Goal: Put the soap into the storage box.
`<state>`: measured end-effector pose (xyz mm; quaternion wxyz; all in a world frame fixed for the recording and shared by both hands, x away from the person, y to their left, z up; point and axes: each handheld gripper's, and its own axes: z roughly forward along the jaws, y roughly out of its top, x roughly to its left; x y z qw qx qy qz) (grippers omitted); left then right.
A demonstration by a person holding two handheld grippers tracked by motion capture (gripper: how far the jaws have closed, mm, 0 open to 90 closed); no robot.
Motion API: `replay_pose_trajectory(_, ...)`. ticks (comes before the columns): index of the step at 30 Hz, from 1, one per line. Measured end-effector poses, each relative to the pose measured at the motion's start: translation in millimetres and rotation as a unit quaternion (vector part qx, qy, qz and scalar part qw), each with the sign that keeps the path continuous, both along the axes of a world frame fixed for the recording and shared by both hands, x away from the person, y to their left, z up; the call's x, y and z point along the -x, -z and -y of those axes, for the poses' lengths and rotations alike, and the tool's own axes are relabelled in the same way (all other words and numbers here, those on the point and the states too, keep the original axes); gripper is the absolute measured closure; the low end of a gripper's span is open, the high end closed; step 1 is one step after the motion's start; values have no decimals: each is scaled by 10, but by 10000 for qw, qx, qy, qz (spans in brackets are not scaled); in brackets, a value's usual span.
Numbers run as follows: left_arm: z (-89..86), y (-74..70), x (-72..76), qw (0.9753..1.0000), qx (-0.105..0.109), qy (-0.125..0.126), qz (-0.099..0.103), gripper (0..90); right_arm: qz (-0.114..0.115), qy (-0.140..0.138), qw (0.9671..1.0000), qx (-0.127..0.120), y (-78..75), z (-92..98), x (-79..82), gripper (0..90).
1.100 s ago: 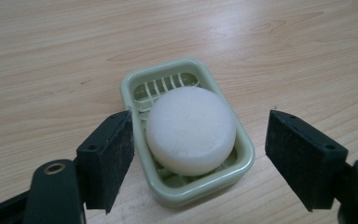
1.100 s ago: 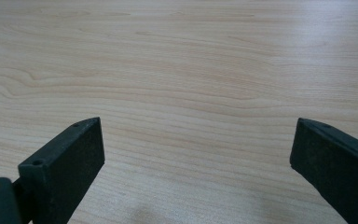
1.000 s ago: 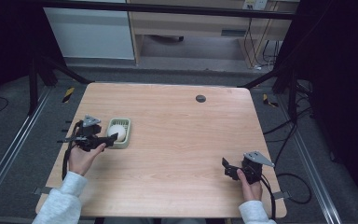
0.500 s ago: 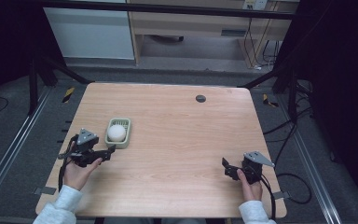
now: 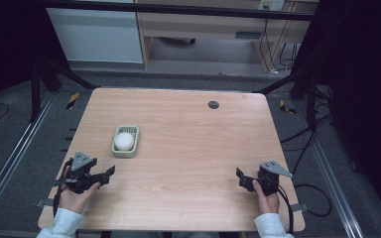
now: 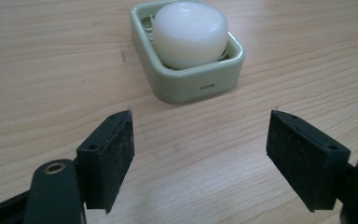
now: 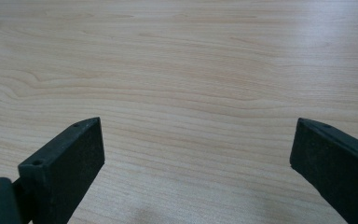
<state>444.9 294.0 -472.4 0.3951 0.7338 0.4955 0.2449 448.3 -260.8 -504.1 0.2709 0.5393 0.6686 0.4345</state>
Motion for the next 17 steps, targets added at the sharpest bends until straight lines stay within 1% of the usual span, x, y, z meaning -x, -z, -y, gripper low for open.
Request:
replay_pose_trajectory(2, -55, 28, 35, 10000, 59, -63, 39, 233, 19, -5, 10000, 3, 0, 1, 0, 33)
replay_pose_trajectory(3, -85, 40, 52, 9999, 38, -98, 44, 237, 5, -4, 10000, -6, -7, 0, 7, 33)
replay_pose_trajectory(5, -143, 66, 78, 9997, 40, -227, 64, 239, 14, -5, 10000, 9, -8, 3, 7, 33)
replay_pose_trajectory(6, -174, 75, 89, 9995, 80, -297, 64, 242, 34, 7, 10000, 41, -7, 4, 7, 33)
replay_pose_trajectory(9, -252, 99, 106, 9989, 102, -454, 52, 248, 32, -9, 10000, 16, -17, 4, 17, 33)
replay_pose_trajectory(10, -268, 110, 106, 9989, 67, -462, 2, 250, 41, -19, 10000, 12, -16, 3, 18, 33)
replay_pose_trajectory(12, -277, 140, 103, 9988, 80, -480, -48, 251, 57, -33, 10000, 35, -14, 3, 19, 33)
replay_pose_trajectory(14, -280, 159, 95, 9988, 43, -468, -96, 251, 38, -39, 10000, 21, -17, 0, 25, 33)
replay_pose_trajectory(17, -279, 161, 92, 9989, -17, -451, -93, 250, 53, -44, 10000, 3, -25, -1, 36, 33)
